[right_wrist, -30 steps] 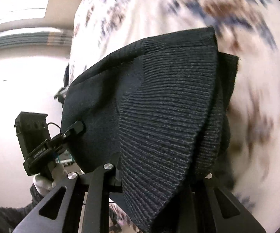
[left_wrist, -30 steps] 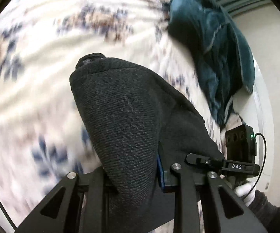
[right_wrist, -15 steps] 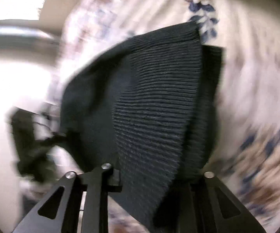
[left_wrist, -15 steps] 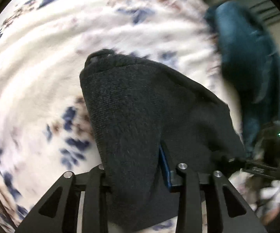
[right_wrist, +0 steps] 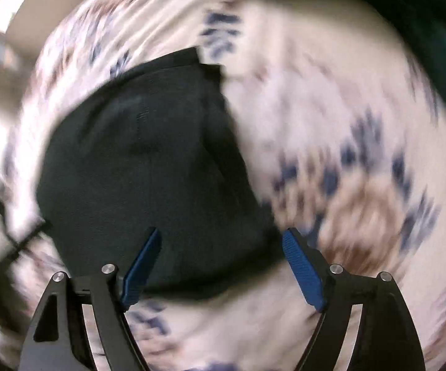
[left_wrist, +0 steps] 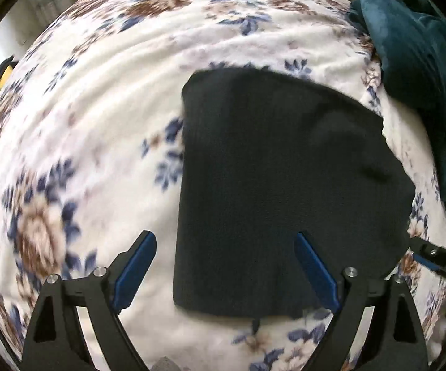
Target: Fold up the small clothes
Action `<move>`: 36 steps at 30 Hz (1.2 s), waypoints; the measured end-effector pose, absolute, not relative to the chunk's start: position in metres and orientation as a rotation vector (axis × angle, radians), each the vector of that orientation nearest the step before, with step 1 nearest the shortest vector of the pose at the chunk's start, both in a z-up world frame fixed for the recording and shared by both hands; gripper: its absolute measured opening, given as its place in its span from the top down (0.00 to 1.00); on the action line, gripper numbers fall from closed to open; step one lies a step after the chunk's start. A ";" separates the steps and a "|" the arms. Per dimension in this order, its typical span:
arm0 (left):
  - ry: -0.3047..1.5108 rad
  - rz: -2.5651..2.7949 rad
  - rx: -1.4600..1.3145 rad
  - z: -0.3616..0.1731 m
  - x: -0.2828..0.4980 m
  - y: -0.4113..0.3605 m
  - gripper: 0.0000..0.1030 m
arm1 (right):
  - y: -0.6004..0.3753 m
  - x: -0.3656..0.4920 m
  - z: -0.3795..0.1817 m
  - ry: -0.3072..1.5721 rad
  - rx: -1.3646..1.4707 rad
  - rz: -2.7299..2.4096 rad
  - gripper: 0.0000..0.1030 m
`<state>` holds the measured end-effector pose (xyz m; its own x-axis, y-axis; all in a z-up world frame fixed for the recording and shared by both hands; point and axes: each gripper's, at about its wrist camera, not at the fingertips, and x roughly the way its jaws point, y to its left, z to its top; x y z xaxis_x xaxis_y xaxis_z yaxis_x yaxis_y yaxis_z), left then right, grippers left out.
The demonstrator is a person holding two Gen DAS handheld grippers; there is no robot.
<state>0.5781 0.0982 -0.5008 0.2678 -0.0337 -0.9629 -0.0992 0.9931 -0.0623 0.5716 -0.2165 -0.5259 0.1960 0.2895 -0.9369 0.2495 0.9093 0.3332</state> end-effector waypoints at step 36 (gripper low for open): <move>1.173 0.112 0.037 -0.395 0.499 0.064 0.05 | -0.129 0.501 -0.427 1.223 -0.079 -0.229 0.00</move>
